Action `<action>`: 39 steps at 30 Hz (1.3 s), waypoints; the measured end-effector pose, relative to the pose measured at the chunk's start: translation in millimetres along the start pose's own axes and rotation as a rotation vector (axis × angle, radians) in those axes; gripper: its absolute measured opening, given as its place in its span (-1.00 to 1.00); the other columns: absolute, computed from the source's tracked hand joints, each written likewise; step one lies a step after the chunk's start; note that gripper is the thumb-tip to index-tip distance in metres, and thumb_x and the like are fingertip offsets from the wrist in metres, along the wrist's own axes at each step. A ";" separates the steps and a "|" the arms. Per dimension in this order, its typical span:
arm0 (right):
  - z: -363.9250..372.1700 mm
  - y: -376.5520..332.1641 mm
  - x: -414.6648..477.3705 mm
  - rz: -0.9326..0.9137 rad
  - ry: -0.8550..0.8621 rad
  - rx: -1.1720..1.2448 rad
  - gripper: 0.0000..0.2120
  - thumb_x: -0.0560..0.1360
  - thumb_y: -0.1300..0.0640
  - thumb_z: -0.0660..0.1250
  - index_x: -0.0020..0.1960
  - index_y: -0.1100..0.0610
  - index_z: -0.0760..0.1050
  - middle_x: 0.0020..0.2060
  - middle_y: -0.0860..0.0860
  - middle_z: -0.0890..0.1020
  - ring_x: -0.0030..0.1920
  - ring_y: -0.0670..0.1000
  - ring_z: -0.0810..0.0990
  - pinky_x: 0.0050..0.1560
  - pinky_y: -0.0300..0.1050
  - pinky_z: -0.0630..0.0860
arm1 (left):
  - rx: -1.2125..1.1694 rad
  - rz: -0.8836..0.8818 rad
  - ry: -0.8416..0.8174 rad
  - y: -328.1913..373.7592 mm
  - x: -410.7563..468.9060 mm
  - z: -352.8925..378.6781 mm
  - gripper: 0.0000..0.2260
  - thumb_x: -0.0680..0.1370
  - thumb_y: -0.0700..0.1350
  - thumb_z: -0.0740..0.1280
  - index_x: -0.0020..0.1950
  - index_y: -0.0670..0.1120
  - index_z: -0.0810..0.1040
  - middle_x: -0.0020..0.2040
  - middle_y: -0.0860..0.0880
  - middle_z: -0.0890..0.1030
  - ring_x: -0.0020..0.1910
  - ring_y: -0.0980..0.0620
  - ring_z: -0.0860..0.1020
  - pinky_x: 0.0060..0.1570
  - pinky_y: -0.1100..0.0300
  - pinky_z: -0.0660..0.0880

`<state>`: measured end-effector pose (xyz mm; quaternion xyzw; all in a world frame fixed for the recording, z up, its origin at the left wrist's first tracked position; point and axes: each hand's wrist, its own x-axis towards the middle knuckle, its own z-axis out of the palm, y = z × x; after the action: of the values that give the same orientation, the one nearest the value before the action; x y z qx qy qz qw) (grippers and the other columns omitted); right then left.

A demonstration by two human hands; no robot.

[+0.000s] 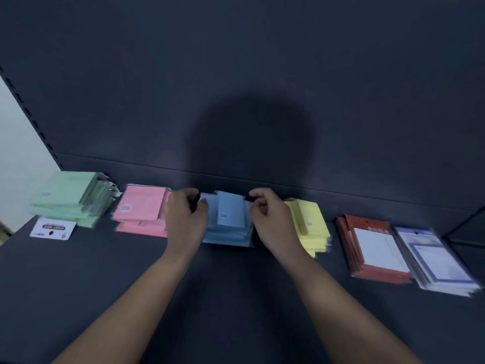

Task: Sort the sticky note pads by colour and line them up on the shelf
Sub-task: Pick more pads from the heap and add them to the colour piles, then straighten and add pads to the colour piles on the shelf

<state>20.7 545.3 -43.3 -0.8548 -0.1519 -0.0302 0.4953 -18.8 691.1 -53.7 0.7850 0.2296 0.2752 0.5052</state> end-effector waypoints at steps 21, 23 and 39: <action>-353.9 137.2 -201.8 0.177 0.285 -0.778 -0.62 0.56 0.10 0.20 0.36 0.12 0.36 0.26 0.02 0.48 0.24 0.05 0.41 0.24 -0.14 0.31 | 0.226 0.769 -0.669 169.2 -286.2 244.5 -0.71 0.49 -0.06 0.30 0.21 -0.03 0.46 0.19 0.05 0.46 0.21 0.01 0.36 0.03 0.21 0.12; -393.0 156.4 -231.9 0.228 0.319 -0.795 -0.62 0.55 0.11 0.20 0.35 0.14 0.37 0.25 0.04 0.49 0.25 0.05 0.42 0.27 -0.13 0.31 | 0.215 0.793 -0.744 183.7 -326.4 273.9 -0.69 0.54 -0.01 0.25 0.27 0.01 0.40 0.25 0.08 0.41 0.27 0.05 0.31 0.13 0.21 0.11; -541.5 236.6 -357.0 0.487 0.597 -0.702 -0.60 0.55 0.14 0.26 0.37 0.17 0.37 0.29 0.03 0.46 0.30 0.00 0.38 0.26 -0.28 0.24 | 0.236 0.888 -1.008 258.6 -496.2 421.4 -0.64 0.55 -0.01 0.25 0.33 -0.06 0.40 0.30 0.00 0.43 0.30 -0.03 0.31 0.24 0.09 0.18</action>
<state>-197.1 -109.8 -38.7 -0.9342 0.2185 -0.2054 0.1932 -86.3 -6.1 -57.6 0.8871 -0.3491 0.0301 0.3006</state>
